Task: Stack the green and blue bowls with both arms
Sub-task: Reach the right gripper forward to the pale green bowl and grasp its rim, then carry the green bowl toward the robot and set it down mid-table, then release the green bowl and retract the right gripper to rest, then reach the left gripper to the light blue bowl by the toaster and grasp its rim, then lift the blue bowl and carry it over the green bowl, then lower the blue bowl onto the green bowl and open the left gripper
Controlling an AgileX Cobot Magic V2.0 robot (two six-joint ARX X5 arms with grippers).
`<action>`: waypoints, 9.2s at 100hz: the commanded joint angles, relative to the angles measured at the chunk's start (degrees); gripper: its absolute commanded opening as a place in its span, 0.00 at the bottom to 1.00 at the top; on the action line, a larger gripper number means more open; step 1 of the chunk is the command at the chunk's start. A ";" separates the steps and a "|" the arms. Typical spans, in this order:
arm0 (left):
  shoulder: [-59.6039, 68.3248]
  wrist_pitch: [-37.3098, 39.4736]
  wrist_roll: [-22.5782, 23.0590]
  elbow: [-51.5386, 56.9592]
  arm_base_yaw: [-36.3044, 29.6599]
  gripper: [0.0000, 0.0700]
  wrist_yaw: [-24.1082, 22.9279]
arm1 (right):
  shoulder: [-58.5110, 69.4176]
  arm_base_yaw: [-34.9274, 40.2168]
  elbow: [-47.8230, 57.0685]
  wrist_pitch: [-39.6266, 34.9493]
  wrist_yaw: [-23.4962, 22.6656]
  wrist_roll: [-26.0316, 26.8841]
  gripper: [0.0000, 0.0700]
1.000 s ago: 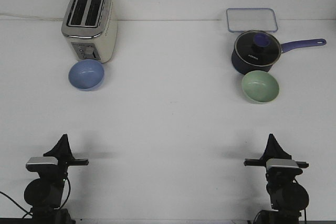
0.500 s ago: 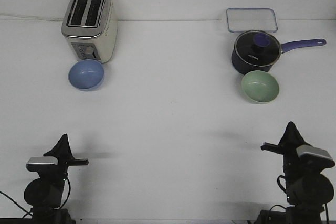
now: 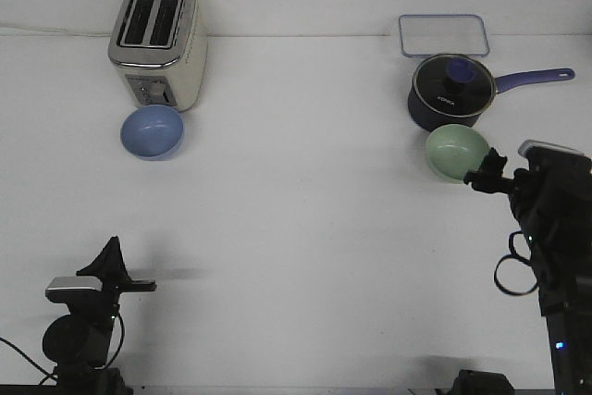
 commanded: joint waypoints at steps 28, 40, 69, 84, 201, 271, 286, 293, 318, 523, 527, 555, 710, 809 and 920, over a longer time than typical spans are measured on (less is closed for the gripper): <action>0.02 0.90 -0.48 -1.01 0.02 0.02 0.00 | 25.51 -4.96 14.27 -7.72 -3.06 -1.01 0.76; 0.02 0.90 -0.48 -1.01 0.02 0.02 0.00 | 33.62 -6.75 17.03 -9.64 -7.41 -0.90 0.76; 0.02 0.90 -0.48 -1.01 0.02 0.02 0.00 | 45.81 -7.54 18.49 -9.31 -9.53 -2.73 0.76; 0.02 0.87 -0.48 -1.01 0.02 0.02 0.00 | 49.09 -7.65 18.49 -7.63 -9.94 -2.80 0.75; 0.02 0.90 -0.48 -1.01 0.02 0.02 -0.02 | 23.30 -4.57 23.80 -19.47 -20.41 -4.09 0.00; 0.02 0.90 -0.48 -1.01 0.02 0.02 0.00 | 20.26 25.77 7.61 -20.00 -20.81 -1.60 0.00; 0.02 0.90 -0.48 -1.01 0.02 0.02 0.00 | 20.61 29.73 0.15 -13.97 -20.98 1.33 0.00; 0.02 0.90 -0.48 -1.01 0.02 0.02 0.00 | 21.46 31.30 -2.49 -12.15 -21.20 2.21 0.00; 0.02 0.90 -0.48 -1.01 0.02 0.02 0.00 | 26.43 35.43 -5.70 -8.92 -21.24 2.89 0.00; 13.92 -11.06 -18.78 24.57 0.04 0.02 -0.22 | -41.05 5.70 -34.56 12.35 -10.99 -7.91 0.60; 18.01 -12.98 -17.09 28.48 0.07 0.02 -0.24 | -41.27 5.70 -34.56 12.28 -10.56 -7.93 0.60; 48.76 -26.56 -4.98 54.05 0.09 0.07 -0.20 | -41.22 6.14 -34.56 12.41 -10.60 -7.91 0.60; 119.12 -37.57 -2.64 97.18 3.45 0.02 3.72 | -42.05 9.97 -34.56 12.81 -10.69 -7.74 0.60; 96.50 -64.70 5.38 102.79 -5.62 0.02 20.31 | -42.05 11.45 -34.56 12.92 -10.67 -7.67 0.60; 105.63 -56.78 5.35 89.68 -44.28 0.02 23.65 | -42.05 11.56 -34.56 13.29 -10.69 -7.67 0.60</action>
